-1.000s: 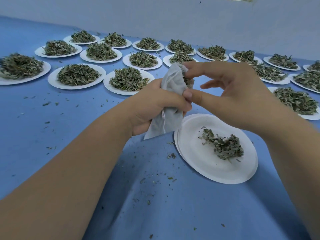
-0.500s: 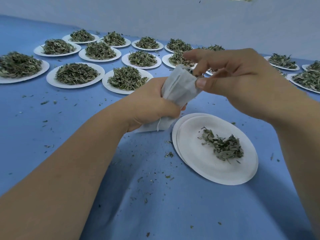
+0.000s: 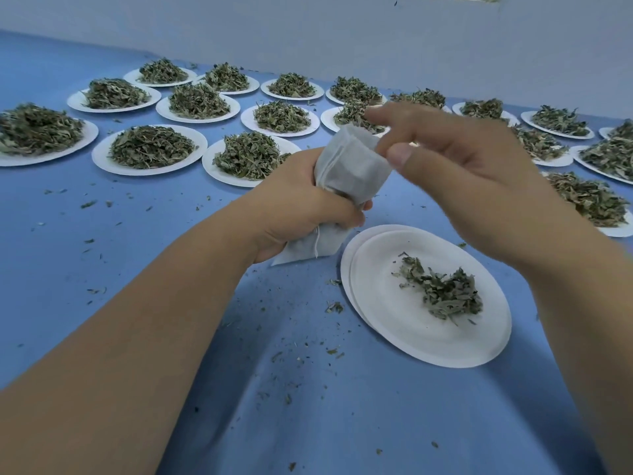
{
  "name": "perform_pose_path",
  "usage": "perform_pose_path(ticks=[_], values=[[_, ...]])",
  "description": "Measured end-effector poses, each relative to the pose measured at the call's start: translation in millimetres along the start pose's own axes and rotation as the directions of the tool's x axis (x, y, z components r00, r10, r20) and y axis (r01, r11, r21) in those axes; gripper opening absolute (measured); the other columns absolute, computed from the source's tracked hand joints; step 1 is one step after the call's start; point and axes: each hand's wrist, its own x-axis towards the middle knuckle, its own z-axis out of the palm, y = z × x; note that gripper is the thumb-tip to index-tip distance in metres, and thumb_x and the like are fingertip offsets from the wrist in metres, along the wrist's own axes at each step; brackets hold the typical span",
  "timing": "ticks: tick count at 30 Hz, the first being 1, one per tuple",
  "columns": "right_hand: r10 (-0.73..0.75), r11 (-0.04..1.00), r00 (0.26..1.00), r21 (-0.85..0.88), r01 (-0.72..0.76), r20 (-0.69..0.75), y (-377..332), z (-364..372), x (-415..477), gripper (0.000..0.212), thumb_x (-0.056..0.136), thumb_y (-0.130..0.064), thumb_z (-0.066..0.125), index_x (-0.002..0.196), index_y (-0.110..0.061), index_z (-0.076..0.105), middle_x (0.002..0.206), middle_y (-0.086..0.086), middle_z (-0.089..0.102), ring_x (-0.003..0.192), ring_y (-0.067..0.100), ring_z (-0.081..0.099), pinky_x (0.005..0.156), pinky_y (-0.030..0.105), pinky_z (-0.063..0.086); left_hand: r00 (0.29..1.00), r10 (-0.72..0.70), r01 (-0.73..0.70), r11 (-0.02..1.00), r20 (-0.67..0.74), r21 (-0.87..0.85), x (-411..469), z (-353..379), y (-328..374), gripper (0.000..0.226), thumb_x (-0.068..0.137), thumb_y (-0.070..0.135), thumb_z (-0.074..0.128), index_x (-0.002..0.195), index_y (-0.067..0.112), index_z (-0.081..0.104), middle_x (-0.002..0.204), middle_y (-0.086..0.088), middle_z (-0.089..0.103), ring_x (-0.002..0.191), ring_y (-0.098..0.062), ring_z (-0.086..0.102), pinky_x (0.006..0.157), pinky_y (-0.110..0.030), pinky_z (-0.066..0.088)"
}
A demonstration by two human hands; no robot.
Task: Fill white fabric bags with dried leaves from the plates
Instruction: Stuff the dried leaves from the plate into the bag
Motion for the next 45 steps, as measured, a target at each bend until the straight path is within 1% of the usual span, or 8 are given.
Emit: perform_pose_path(ticks=[11,15,17,20,26,30,35,45], values=[[-0.048,0.993,0.996,-0.106,0.056,0.081,3.2,-1.2,-5.6,0.027,0.096,-0.045,0.061,0.110,-0.026,0.074,0.146,-0.017,0.055,0.142,-0.007,0.038,0.119,0.029,0.030,0.992,0.129,-0.128,0.985,-0.001,0.114,-7.2,7.1,7.6,0.037,0.063,0.028,0.089,0.093,0.036,0.069,0.080,0.018,0.071,0.077,0.000,0.067,0.067,-0.018,0.052],[-0.130,0.991,0.979,-0.053,0.123,-0.158,1.5,-25.2,-17.0,0.014,0.093,-0.032,0.061,0.097,-0.031,0.074,0.108,-0.005,0.075,0.091,0.011,0.068,0.079,0.031,0.052,0.971,0.218,-0.184,0.945,-0.102,0.270,-10.8,7.3,9.6,0.037,0.069,0.034,0.088,0.097,0.042,0.065,0.086,0.024,0.068,0.079,0.007,0.065,0.062,-0.008,0.047],[-0.009,0.963,0.997,-0.267,0.031,0.082,7.1,-39.8,-31.2,0.015,0.093,-0.037,0.062,0.102,-0.045,0.071,0.105,-0.015,0.070,0.083,0.001,0.063,0.069,0.022,0.045,0.962,0.262,-0.191,0.843,-0.074,0.502,-10.3,8.0,7.9,0.034,0.076,0.029,0.083,0.097,0.042,0.060,0.089,0.018,0.064,0.083,0.001,0.061,0.059,-0.009,0.043],[0.299,0.880,0.834,-0.472,-0.053,0.463,13.8,-46.4,-52.4,0.042,0.080,-0.053,0.064,0.120,-0.064,0.056,0.130,-0.031,0.054,0.114,-0.006,0.055,0.082,0.019,0.040,0.969,0.244,-0.195,0.697,0.027,0.690,-8.9,13.9,1.6,0.032,0.080,0.029,0.075,0.095,0.045,0.052,0.089,0.018,0.061,0.083,0.003,0.057,0.062,-0.018,0.041],[0.432,0.814,0.672,-0.581,-0.003,0.602,15.3,-35.1,-49.1,0.065,0.083,-0.048,0.067,0.137,-0.069,0.037,0.141,-0.036,0.035,0.119,-0.010,0.043,0.101,0.023,0.038,0.970,0.226,-0.220,0.649,0.091,0.728,-4.8,16.0,-11.2,0.035,0.080,0.025,0.069,0.112,0.035,0.060,0.098,0.012,0.064,0.089,-0.011,0.057,0.070,-0.024,0.048],[0.405,0.809,0.748,-0.587,-0.025,0.526,13.8,-28.9,-39.4,0.043,0.084,-0.044,0.077,0.118,-0.063,0.059,0.125,-0.032,0.053,0.089,-0.026,0.047,0.076,0.016,0.040,0.971,0.222,-0.213,0.645,0.087,0.734,-4.1,15.4,-14.9,0.031,0.080,0.024,0.069,0.108,0.035,0.061,0.093,0.015,0.063,0.086,-0.008,0.055,0.067,-0.018,0.043],[0.375,0.823,0.817,-0.563,-0.076,0.438,11.7,-21.6,-33.6,0.021,0.080,-0.042,0.082,0.099,-0.048,0.074,0.102,-0.024,0.070,0.090,-0.004,0.062,0.084,0.028,0.054,0.974,0.209,-0.207,0.641,0.092,0.739,-3.6,16.1,-15.9,0.029,0.079,0.022,0.069,0.105,0.032,0.061,0.092,0.012,0.063,0.087,-0.013,0.055,0.070,-0.020,0.044],[0.237,0.911,0.954,-0.382,-0.154,0.182,3.0,-45.3,-29.7,0.008,0.083,-0.034,0.082,0.086,-0.041,0.079,0.076,-0.021,0.073,0.066,0.003,0.069,0.054,0.016,0.052,0.973,0.221,-0.201,0.650,0.070,0.733,-4.3,17.0,-14.0,0.032,0.080,0.022,0.069,0.108,0.034,0.059,0.092,0.014,0.061,0.087,-0.013,0.056,0.069,-0.021,0.045]])
